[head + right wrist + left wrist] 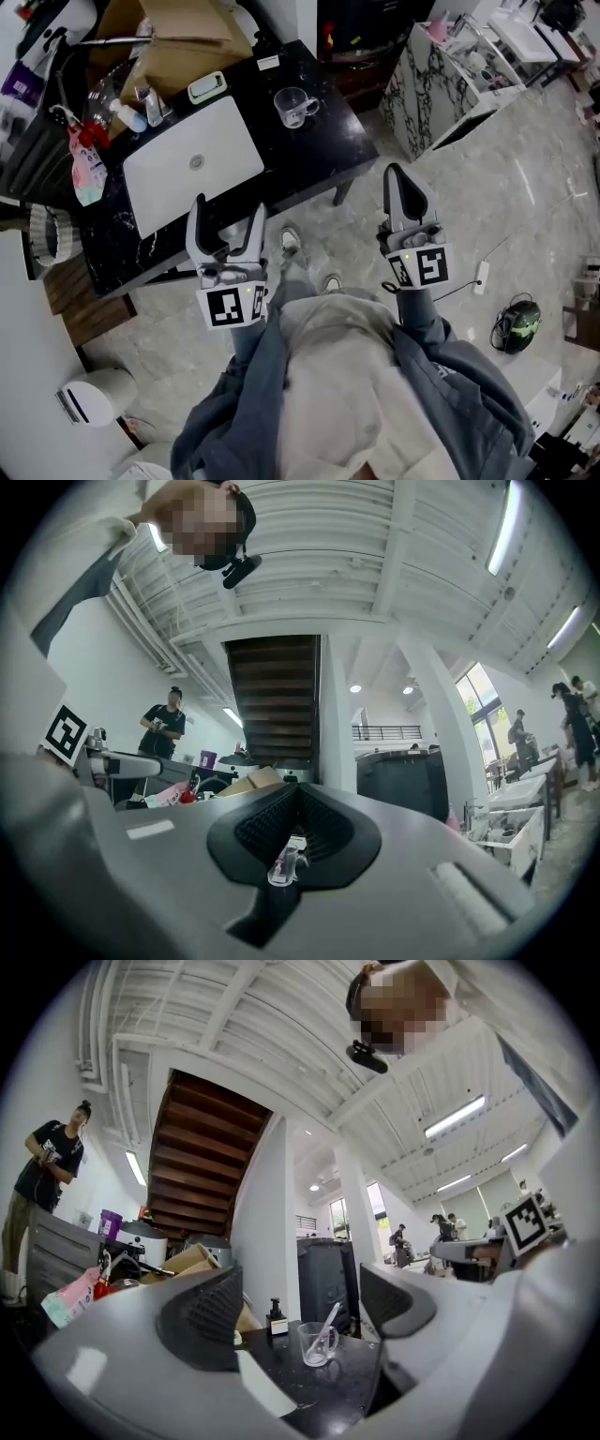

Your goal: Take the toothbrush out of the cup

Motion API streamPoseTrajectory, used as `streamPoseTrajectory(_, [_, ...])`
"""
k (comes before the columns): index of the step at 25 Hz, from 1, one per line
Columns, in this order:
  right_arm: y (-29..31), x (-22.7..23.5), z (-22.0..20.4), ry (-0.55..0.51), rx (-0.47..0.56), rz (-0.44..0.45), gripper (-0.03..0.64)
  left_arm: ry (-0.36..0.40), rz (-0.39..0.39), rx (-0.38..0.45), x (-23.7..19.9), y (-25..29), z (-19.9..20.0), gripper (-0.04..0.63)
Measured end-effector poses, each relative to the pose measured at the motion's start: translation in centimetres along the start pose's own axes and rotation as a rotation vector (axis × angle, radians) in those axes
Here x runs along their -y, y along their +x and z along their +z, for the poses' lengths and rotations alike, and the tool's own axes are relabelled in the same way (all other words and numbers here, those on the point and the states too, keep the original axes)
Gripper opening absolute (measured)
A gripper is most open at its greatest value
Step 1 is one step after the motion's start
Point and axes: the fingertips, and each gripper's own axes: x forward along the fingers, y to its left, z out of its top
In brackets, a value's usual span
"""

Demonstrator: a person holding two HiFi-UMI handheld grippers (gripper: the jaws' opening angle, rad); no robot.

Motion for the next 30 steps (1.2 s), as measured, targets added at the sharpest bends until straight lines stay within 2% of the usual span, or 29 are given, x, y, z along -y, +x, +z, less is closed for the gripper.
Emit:
streamPoseTrajectory(13, [11.3, 1.2, -3.3, -0.023, -0.036, -0.077, 0.005, -0.023, -0.153, -0.017, -4.1, 10.7, -3.7, 0.419])
streamPoseTrajectory(18, [14.6, 1.1, -4.0, -0.033, -0.039, -0.095, 0.005, -0.050, -0.239, -0.037, -4.3, 13.9, -4.2, 0.418])
streamPoseTrajectory(24, [15.9, 1.9, -4.7, -0.025, -0.053, -0.095, 0.005, -0.067, -0.254, -0.049, -4.3, 16.3, -5.0, 0.418])
streamPoseTrajectory(30, [16.5, 4.7, -4.9, -0.008, -0.045, -0.076, 0.005, -0.022, -0.284, -0.053, -1.5, 18.1, -5.5, 0.418])
